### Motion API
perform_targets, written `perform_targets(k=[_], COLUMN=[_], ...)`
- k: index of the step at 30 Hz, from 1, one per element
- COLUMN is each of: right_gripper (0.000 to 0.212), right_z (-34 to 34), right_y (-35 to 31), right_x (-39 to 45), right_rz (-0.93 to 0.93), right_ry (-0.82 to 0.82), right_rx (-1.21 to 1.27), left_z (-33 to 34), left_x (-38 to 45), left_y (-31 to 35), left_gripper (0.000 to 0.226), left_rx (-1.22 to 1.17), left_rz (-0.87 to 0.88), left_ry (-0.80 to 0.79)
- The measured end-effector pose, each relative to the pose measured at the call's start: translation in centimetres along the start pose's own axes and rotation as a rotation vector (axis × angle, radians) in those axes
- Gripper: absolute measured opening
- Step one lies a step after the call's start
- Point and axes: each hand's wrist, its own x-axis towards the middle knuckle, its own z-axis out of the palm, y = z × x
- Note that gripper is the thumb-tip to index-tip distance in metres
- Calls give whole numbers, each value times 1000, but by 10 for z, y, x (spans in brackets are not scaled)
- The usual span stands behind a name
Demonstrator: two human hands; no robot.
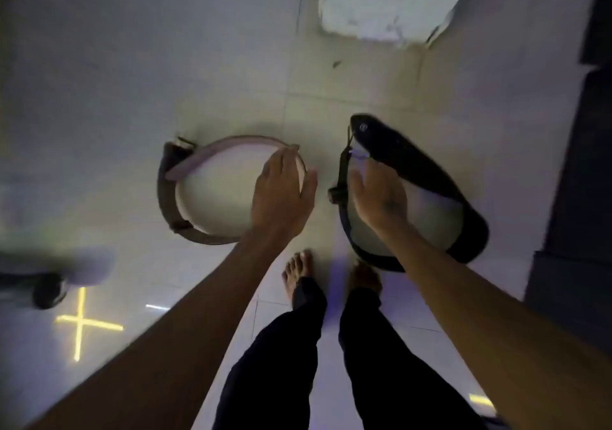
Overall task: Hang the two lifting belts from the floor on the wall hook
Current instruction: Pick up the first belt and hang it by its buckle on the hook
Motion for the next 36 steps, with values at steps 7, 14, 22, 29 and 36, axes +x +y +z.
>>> perform_targets(k=[7,14,22,29,36], right_gripper=[44,46,39,28,29], right_z=[122,35,-235,-443,-593], right_y=[19,12,-52,-110,-180], right_x=[96,51,-111,-217,-320], right_rz=[446,249,-21,-156,-410], right_ry=[6,-4,-37,-54,100], right_rx=[412,407,669,881,948], left_z=[97,36,-150,-303,-446], left_x=[38,12,-64,-150,-237], left_y=[-84,-28,140,276,366], left_gripper=[60,48,49,34,34], left_rx=[-52,-238,-554,-723,-731], left_rz=[-203,-259,-182,177,544], left_ry=[-189,-259,-205,-45,68])
